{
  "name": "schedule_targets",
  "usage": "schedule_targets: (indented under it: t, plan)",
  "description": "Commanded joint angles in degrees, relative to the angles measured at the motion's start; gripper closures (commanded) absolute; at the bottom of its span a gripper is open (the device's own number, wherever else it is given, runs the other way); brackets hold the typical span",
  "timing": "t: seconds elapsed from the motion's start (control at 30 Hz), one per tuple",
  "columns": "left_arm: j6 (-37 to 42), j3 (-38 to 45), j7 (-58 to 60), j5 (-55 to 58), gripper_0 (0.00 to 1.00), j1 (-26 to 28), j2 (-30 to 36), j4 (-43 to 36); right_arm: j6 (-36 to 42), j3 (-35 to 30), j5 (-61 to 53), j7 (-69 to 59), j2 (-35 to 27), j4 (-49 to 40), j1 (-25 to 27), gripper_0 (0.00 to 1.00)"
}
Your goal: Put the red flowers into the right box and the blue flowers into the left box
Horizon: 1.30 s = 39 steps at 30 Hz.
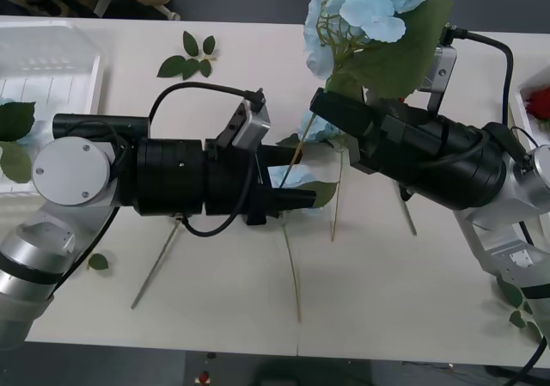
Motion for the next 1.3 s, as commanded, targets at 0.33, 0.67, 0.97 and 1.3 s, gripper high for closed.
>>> schedule_targets:
  t: [0.33, 0.67, 0.97, 1.3]
  plan:
    - [-1.48, 0.40, 0.20, 0.04, 1.00, -1.94, 0.13, -0.63, 0.50, 0.83, -0.65, 1.52, 0.99, -0.63, -1.74, 1.00]
    - [-2.27, 0.40, 0.20, 0.04, 1.00, -1.94, 0.49, -0.63, 0.50, 0.92, -0.74, 1.52, 1.08, -0.63, -1.83, 1.00]
    - [-2.71, 0.40, 0.12, 0.13, 1.00, -1.94, 0.66, -0.54, 0.32, 0.83, -0.92, 1.52, 0.99, -0.63, -1.92, 0.40]
    - [-2.97, 0.58, 0.12, 0.40, 1.00, -1.85, 2.42, -0.63, 0.32, 0.65, -0.92, 1.52, 0.99, -0.63, -2.18, 0.25]
